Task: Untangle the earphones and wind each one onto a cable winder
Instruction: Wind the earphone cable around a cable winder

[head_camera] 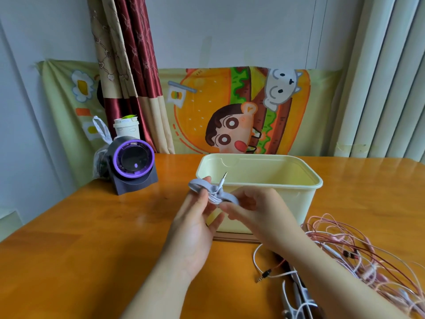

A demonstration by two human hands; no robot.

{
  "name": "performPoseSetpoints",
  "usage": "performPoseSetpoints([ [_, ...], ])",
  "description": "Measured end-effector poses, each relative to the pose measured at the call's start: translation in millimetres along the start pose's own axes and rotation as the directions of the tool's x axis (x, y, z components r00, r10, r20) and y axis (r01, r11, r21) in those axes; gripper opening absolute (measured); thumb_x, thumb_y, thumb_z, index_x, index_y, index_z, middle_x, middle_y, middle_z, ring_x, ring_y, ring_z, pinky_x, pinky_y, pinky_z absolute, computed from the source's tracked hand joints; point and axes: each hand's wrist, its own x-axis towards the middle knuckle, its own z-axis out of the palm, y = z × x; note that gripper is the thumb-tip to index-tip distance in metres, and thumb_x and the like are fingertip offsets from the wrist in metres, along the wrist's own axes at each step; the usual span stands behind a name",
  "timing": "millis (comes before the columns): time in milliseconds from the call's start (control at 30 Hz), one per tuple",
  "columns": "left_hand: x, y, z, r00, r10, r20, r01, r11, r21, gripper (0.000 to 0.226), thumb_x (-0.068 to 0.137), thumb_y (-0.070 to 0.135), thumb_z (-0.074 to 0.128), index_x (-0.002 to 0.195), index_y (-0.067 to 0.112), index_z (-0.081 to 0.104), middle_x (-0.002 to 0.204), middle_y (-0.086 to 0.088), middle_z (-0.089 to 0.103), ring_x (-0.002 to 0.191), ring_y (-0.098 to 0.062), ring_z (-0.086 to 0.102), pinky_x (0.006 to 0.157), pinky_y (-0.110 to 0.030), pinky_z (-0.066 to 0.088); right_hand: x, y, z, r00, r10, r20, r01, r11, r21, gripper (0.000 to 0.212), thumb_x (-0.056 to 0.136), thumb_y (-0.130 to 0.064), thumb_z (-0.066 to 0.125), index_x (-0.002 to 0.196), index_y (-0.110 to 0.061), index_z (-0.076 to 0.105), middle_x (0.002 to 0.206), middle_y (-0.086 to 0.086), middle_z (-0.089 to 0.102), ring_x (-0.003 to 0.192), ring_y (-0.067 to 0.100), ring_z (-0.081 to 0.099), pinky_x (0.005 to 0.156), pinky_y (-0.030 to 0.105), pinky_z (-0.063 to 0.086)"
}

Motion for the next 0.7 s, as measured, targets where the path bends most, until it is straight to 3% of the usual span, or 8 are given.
performPoseSetpoints([
  [133, -7.1, 2.3, 5.0, 0.999, 0.024, 0.031, -0.027, 0.996, 0.080, 0.038, 0.084, 0.040, 0.056, 0.120, 0.031, 0.062, 0.119, 0.007, 0.065, 0.101, -0.009, 0.060, 0.084, -0.029, 0.048, 11.4, -0.7, -20.3, 0.994, -0.010, -0.107, 0.002, 0.997, -0.071, 0.014, 0.081, -0.031, 0.072, 0.081, -0.017, 0.073, 0.064, -0.004, 0.068, 0.057, 0.009, 0.058, 0.054, 0.019, 0.042],
  [267, -12.6, 2.4, 8.1, 0.997, 0.045, 0.063, -0.058, 0.971, 0.232, 0.025, 0.098, 0.027, 0.049, 0.113, 0.044, 0.058, 0.126, 0.017, 0.059, 0.118, -0.005, 0.054, 0.097, -0.028, 0.047, 37.6, 2.9, -45.8, 0.941, -0.055, -0.335, -0.050, 0.954, -0.296, 0.025, 0.085, -0.037, 0.067, 0.093, -0.015, 0.074, 0.081, -0.001, 0.072, 0.071, 0.015, 0.063, 0.063, 0.029, 0.049],
  [367, -12.6, 2.0, 7.4, 0.995, 0.060, 0.079, -0.081, 0.953, 0.291, 0.029, 0.099, 0.022, 0.049, 0.113, 0.047, 0.055, 0.126, 0.019, 0.056, 0.118, 0.000, 0.052, 0.094, -0.024, 0.048, 45.5, 4.3, -55.2, 0.964, -0.033, -0.263, -0.072, 0.922, -0.379, 0.037, 0.087, -0.041, 0.063, 0.115, -0.018, 0.067, 0.107, -0.003, 0.070, 0.091, 0.013, 0.064, 0.079, 0.030, 0.052],
  [433, -12.5, 1.7, 8.1, 0.995, 0.065, 0.081, -0.087, 0.947, 0.311, 0.030, 0.099, 0.021, 0.049, 0.113, 0.047, 0.054, 0.125, 0.019, 0.056, 0.117, 0.001, 0.052, 0.093, -0.022, 0.048, 38.8, 3.2, -59.0, 0.972, -0.032, -0.234, -0.067, 0.913, -0.403, 0.038, 0.088, -0.038, 0.063, 0.121, -0.019, 0.063, 0.115, -0.006, 0.066, 0.099, 0.011, 0.060, 0.081, 0.027, 0.048],
  [567, -14.6, -0.9, 10.6, 0.992, 0.053, 0.117, -0.093, 0.925, 0.368, 0.028, 0.099, 0.019, 0.050, 0.112, 0.044, 0.056, 0.123, 0.018, 0.056, 0.116, -0.002, 0.054, 0.096, -0.025, 0.048, 9.6, -4.8, -71.0, 0.963, -0.124, -0.240, 0.014, 0.910, -0.415, 0.022, 0.089, -0.027, 0.064, 0.109, -0.019, 0.069, 0.097, -0.009, 0.068, 0.084, 0.007, 0.061, 0.069, 0.017, 0.047],
  [700, -22.2, -9.5, 18.4, 0.968, 0.027, 0.250, -0.164, 0.824, 0.543, 0.026, 0.099, 0.017, 0.050, 0.110, 0.040, 0.057, 0.115, 0.014, 0.062, 0.098, 0.004, 0.060, 0.094, -0.020, 0.047, -27.2, -1.4, -89.8, 0.995, -0.050, -0.084, 0.006, 0.889, -0.458, 0.013, 0.088, -0.025, 0.064, 0.098, -0.021, 0.072, 0.086, -0.014, 0.066, 0.076, -0.002, 0.062, 0.066, 0.008, 0.047],
])
